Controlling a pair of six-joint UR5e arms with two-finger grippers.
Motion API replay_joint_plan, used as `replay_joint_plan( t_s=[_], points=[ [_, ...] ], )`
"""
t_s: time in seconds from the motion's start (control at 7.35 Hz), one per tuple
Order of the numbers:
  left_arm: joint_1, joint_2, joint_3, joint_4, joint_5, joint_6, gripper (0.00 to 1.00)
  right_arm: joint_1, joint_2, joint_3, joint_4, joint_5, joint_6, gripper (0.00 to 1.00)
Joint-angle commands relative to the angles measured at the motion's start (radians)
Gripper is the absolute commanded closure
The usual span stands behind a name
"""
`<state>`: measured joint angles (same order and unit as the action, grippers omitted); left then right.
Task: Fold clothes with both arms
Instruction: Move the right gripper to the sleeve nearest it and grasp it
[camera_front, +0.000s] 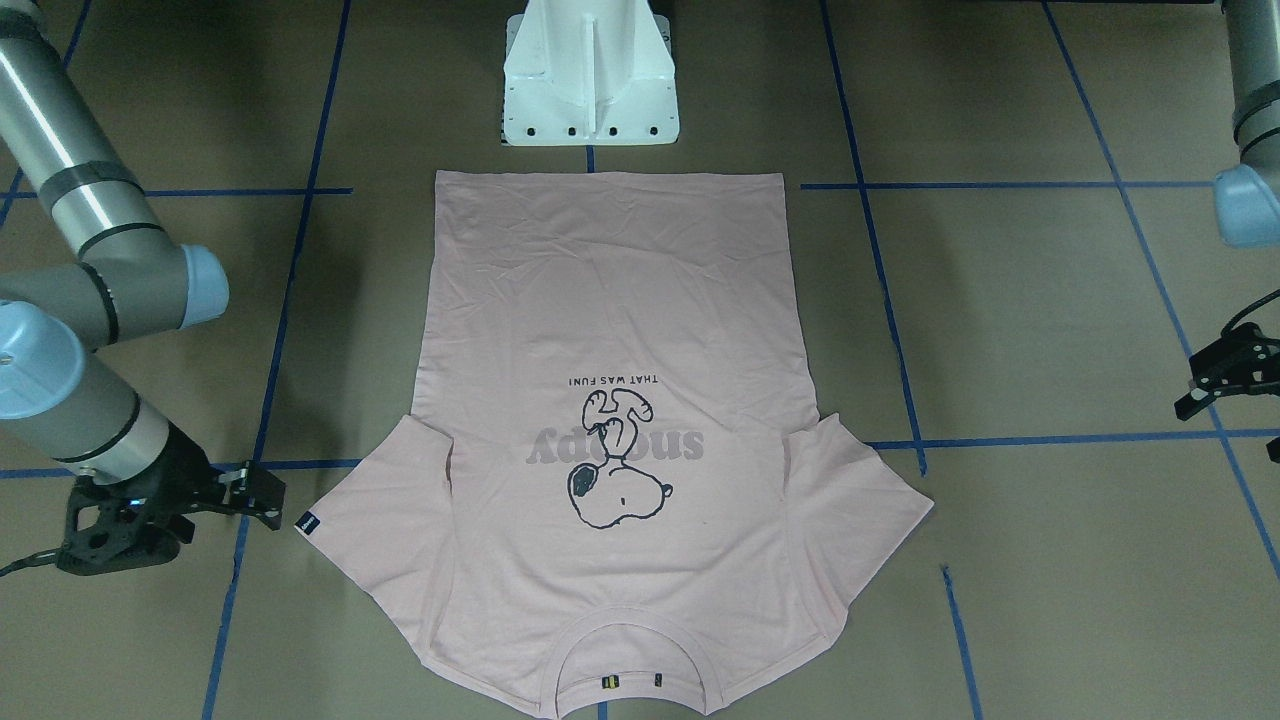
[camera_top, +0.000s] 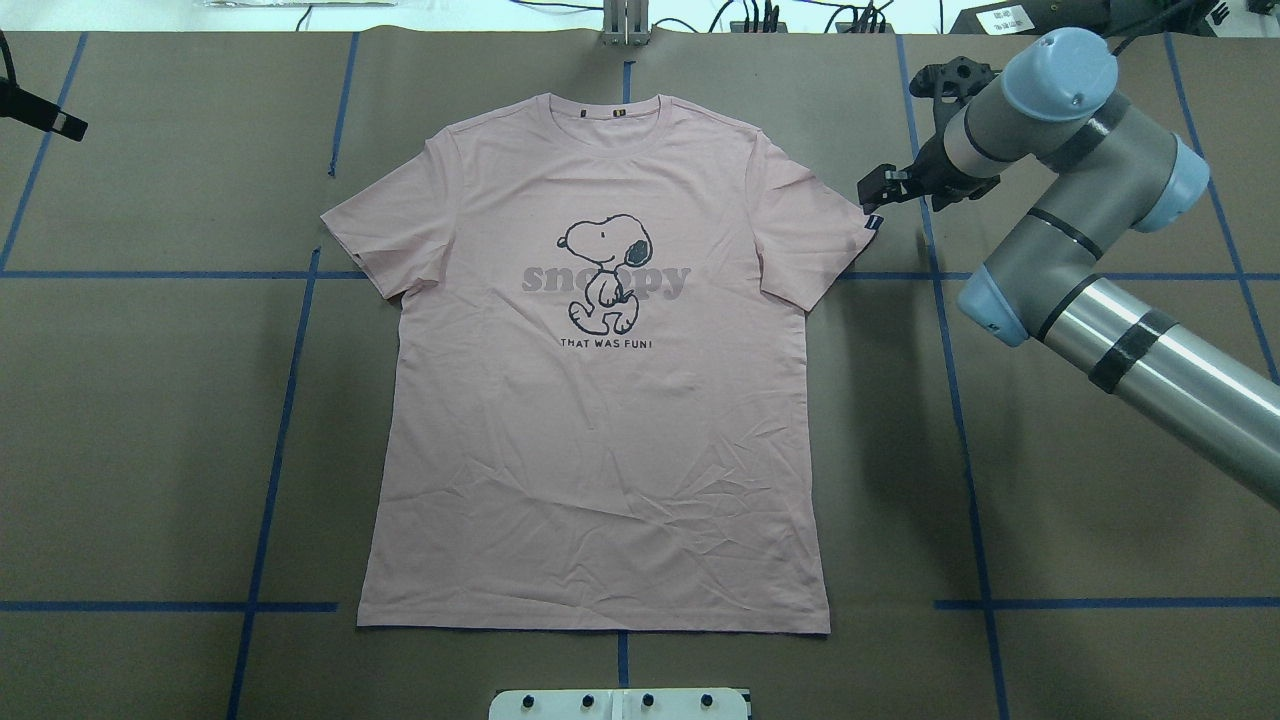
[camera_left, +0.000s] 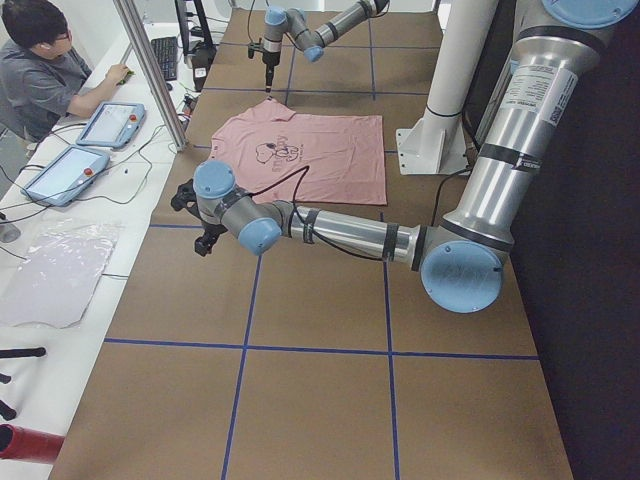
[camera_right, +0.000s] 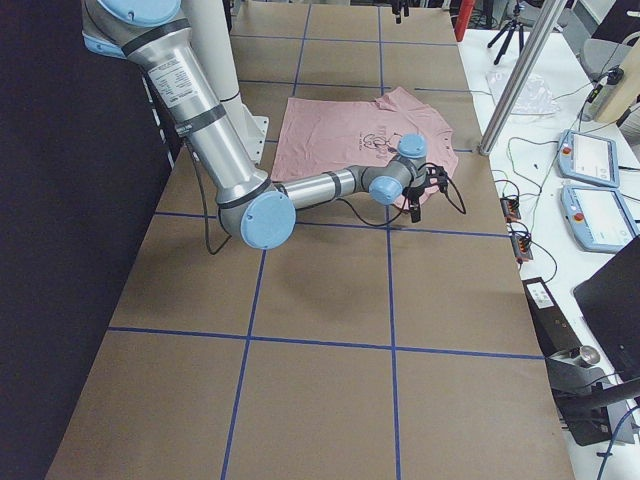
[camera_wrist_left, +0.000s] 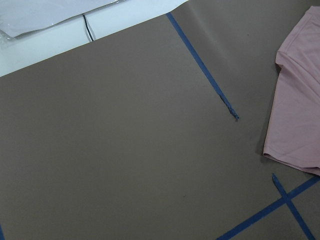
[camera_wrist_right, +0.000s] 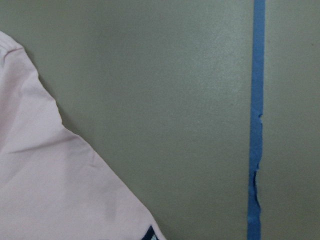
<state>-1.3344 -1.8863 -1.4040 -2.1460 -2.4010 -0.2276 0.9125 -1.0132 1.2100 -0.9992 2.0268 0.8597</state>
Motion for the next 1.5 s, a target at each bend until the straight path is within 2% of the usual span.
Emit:
replay_joint_plan(
  t_s=[0.0,0.14,0.27,0.41,0.54,1.09,1.36],
  points=[
    [0.0,-0.001,-0.001,0.0,-0.001,-0.002,0.0,-0.024,0.018,-0.015,-0.001,-0.028,0.007,0.06],
    [0.0,-0.001,0.0,0.0,-0.001,-0.002,0.0,-0.027,0.019,-0.026,-0.001,-0.028,0.007,0.17],
    [0.0,-0.001,-0.001,0.0,-0.001,-0.002,0.0,-0.027,0.025,-0.029,-0.002,-0.03,0.007,0.42],
    [0.001,0.001,0.0,0.0,-0.001,-0.002,0.0,-0.027,0.039,-0.05,-0.001,-0.028,0.005,0.73],
    [0.0,0.001,0.0,0.0,-0.001,-0.002,0.0,-0.027,0.041,-0.052,-0.001,-0.028,0.005,0.98],
    [0.0,0.003,-0.001,0.0,-0.001,-0.002,0.0,-0.027,0.076,0.008,0.001,-0.019,0.01,1.0],
    [0.0,0.007,-0.001,-0.002,-0.003,0.001,0.01,-0.056,0.169,0.013,0.001,-0.022,0.025,1.0]
  ],
)
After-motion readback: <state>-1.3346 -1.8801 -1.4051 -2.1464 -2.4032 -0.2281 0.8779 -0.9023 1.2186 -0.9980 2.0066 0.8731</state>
